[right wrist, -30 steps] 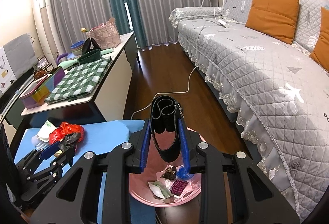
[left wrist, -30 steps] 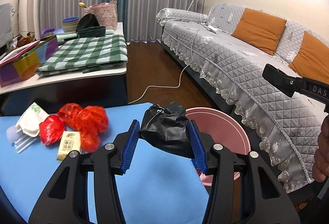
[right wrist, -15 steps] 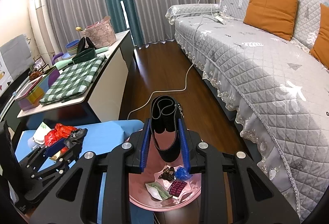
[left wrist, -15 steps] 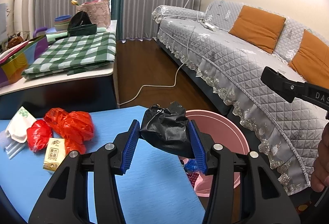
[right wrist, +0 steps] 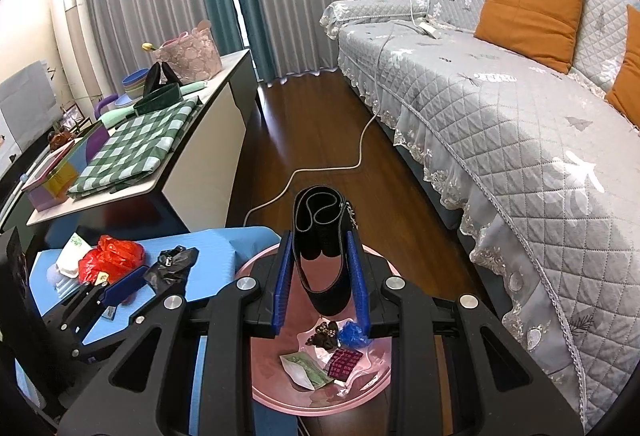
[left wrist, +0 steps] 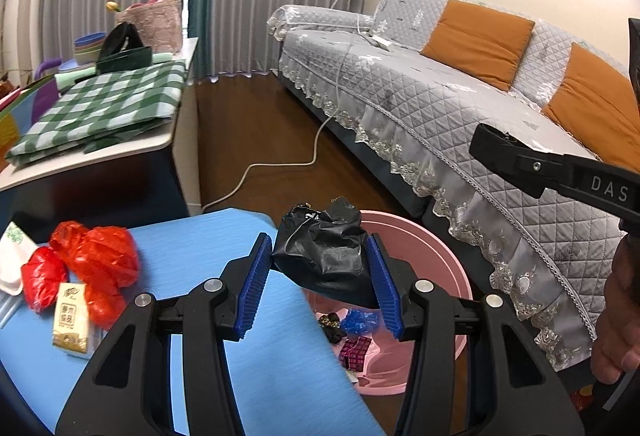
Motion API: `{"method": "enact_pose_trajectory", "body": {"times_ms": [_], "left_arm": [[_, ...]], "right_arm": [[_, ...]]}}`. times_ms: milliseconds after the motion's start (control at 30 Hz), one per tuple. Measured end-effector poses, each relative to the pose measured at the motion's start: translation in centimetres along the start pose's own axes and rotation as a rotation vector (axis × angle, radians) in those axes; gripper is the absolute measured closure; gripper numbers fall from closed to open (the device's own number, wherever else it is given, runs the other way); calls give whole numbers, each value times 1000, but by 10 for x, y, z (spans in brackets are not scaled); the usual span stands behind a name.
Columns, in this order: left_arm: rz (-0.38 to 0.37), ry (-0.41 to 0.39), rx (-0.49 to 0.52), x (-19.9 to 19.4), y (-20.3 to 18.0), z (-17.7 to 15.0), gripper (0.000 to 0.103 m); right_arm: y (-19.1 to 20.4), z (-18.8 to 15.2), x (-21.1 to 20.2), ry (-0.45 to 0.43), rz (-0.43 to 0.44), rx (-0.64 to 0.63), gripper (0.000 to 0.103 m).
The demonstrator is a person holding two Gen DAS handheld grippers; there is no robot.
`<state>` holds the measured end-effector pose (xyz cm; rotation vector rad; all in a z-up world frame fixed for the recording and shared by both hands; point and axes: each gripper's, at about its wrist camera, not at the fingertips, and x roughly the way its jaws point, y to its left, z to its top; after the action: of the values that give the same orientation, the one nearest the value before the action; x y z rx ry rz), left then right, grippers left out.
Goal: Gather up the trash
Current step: 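Open the left tool over the bin while the right tool releases the strap into it, then move both open tools back over the table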
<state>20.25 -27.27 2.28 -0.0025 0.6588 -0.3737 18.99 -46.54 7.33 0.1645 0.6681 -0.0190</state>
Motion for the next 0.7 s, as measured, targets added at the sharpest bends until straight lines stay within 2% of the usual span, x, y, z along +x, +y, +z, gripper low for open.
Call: {"method": "enact_pose_trajectory", "body": {"times_ms": [67, 167, 233, 333, 700], "left_arm": [[-12, 4, 3, 4, -4, 2, 54], [-55, 25, 11, 13, -12, 4, 48], [-67, 37, 22, 17, -18, 4, 39], [-72, 44, 22, 19, -20, 1, 39], [-41, 54, -16, -5, 0, -19, 39]], "right_arm": [[-2, 0, 2, 2, 13, 8, 72], [-4, 1, 4, 3, 15, 21, 52], [-7, 2, 4, 1, 9, 35, 52], [-9, 3, 6, 8, 6, 52, 48], [0, 5, -1, 8, 23, 61, 48]]}}
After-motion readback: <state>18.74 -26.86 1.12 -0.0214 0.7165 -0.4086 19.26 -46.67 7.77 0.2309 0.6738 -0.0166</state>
